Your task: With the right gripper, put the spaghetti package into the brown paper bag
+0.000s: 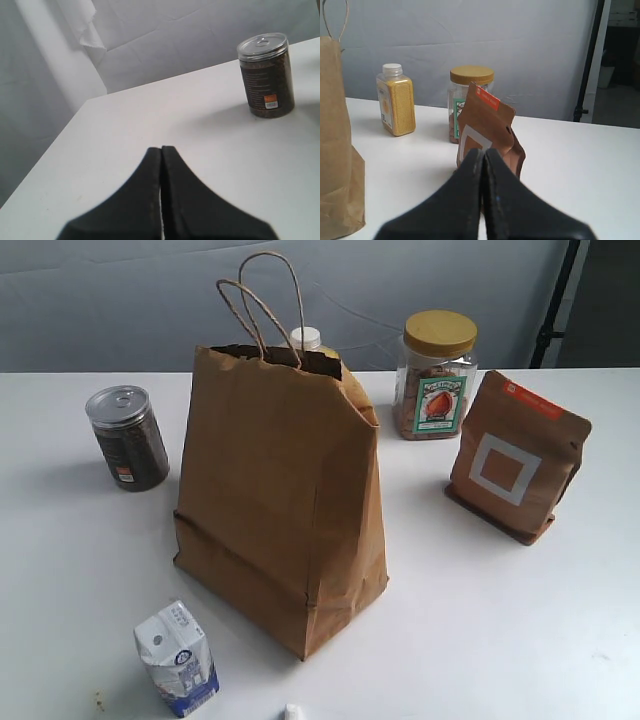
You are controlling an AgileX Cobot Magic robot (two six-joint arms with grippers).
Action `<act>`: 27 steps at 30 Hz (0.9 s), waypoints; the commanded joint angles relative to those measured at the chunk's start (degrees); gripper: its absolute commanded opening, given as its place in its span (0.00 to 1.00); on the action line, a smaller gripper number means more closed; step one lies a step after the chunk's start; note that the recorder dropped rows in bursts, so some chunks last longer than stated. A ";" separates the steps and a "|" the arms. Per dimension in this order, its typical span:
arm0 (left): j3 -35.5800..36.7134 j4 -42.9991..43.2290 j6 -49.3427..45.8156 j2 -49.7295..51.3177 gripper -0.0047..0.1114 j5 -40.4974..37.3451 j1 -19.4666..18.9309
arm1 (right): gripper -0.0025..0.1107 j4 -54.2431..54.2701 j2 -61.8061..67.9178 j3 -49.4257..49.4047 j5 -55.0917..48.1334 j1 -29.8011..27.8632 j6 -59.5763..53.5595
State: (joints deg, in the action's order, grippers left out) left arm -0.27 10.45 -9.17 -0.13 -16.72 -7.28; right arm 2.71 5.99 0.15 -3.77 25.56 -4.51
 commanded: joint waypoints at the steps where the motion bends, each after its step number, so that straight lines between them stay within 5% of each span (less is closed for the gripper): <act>1: 0.27 -0.26 0.21 0.13 0.04 0.41 0.16 | 0.02 0.28 -5.12 -0.15 -3.38 -0.45 -0.87; 27: 0.27 -0.26 0.21 0.13 0.04 0.41 0.16 | 0.02 -1.87 -5.99 -0.15 -3.88 -0.45 -0.87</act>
State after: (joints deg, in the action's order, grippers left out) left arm -0.27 10.45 -9.17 -0.13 -16.72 -7.28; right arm 1.48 0.33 0.15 -7.60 25.56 -4.92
